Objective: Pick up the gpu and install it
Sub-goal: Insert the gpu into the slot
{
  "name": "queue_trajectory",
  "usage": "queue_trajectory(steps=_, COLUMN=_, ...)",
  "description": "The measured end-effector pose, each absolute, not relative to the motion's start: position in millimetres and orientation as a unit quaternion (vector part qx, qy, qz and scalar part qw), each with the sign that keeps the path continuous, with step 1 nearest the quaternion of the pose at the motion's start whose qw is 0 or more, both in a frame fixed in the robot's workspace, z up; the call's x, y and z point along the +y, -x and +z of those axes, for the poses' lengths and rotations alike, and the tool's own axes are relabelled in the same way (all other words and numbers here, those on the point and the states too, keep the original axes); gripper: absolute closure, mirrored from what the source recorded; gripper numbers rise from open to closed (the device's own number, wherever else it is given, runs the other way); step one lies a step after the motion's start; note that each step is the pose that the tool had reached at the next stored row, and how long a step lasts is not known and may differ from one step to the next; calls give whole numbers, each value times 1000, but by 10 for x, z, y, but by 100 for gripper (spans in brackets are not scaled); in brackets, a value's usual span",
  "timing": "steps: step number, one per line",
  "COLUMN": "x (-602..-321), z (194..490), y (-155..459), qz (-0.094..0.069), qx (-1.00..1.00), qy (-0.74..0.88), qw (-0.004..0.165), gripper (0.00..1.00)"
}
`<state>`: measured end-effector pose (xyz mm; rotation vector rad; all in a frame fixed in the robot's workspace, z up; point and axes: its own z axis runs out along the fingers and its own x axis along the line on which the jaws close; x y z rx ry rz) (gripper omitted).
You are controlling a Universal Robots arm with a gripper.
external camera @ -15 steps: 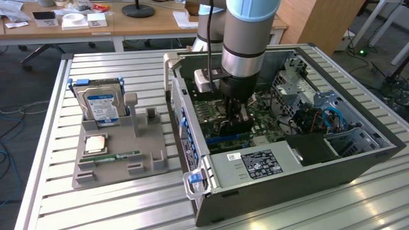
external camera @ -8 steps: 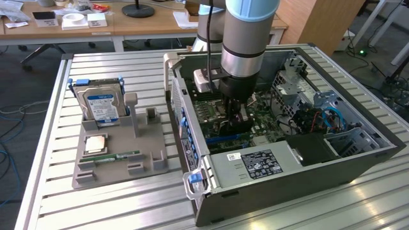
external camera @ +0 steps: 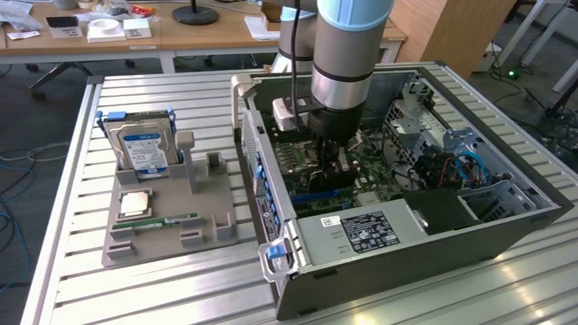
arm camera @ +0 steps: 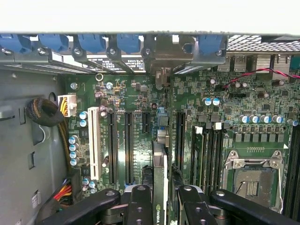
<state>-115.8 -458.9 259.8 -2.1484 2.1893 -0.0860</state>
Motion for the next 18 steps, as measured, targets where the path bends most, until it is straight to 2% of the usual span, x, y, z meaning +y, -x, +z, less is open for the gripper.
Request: queue_trajectory(steps=18, x=-4589, z=2559, y=1162, qz=-28, qx=713, qy=700, qw=36, gripper=74)
